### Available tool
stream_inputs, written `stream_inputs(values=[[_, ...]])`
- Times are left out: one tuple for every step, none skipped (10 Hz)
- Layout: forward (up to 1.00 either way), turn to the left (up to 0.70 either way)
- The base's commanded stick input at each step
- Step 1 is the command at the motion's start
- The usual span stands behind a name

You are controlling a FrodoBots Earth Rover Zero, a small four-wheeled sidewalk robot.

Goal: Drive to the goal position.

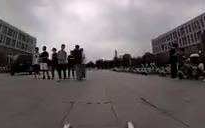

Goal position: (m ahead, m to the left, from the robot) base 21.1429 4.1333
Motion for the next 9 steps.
stream_inputs(values=[[0.7,-0.14],[0.7,-0.14],[0.7,-0.14],[0.7,-0.14],[0.7,-0.14],[0.7,-0.14],[0.7,-0.14],[0.7,-0.14],[0.7,-0.14]])
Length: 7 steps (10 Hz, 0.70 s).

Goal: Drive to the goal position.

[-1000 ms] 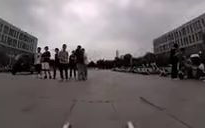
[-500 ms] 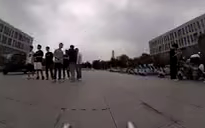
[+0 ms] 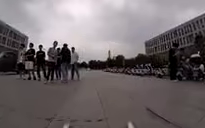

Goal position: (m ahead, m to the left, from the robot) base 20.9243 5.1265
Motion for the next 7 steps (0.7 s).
stream_inputs(values=[[0.7,-0.08],[0.7,-0.03],[0.7,0.0],[0.7,0.0],[0.7,0.0],[0.7,0.0],[0.7,0.0]])
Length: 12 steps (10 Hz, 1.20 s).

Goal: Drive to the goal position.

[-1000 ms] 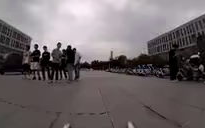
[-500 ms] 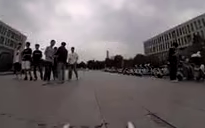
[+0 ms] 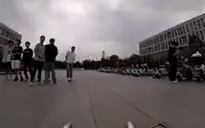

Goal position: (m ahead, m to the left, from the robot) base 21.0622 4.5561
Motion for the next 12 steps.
stream_inputs(values=[[0.7,0.0],[0.7,0.0],[0.7,0.0],[0.7,0.0],[0.7,0.0],[0.7,0.0],[0.7,0.0],[0.7,0.0],[0.7,0.0],[0.7,0.0],[0.7,0.0],[0.7,0.0]])
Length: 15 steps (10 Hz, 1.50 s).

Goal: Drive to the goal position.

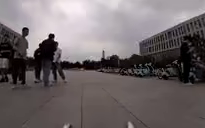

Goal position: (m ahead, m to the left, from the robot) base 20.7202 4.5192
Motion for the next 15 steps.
stream_inputs(values=[[0.7,0.0],[0.7,0.0],[0.7,0.0],[0.7,0.0],[0.7,0.0],[0.7,0.0],[0.7,0.0],[0.7,0.0],[0.7,0.0],[0.7,0.0],[0.69,0.0],[0.69,0.0],[0.69,0.0],[0.69,0.0],[0.69,0.0]])
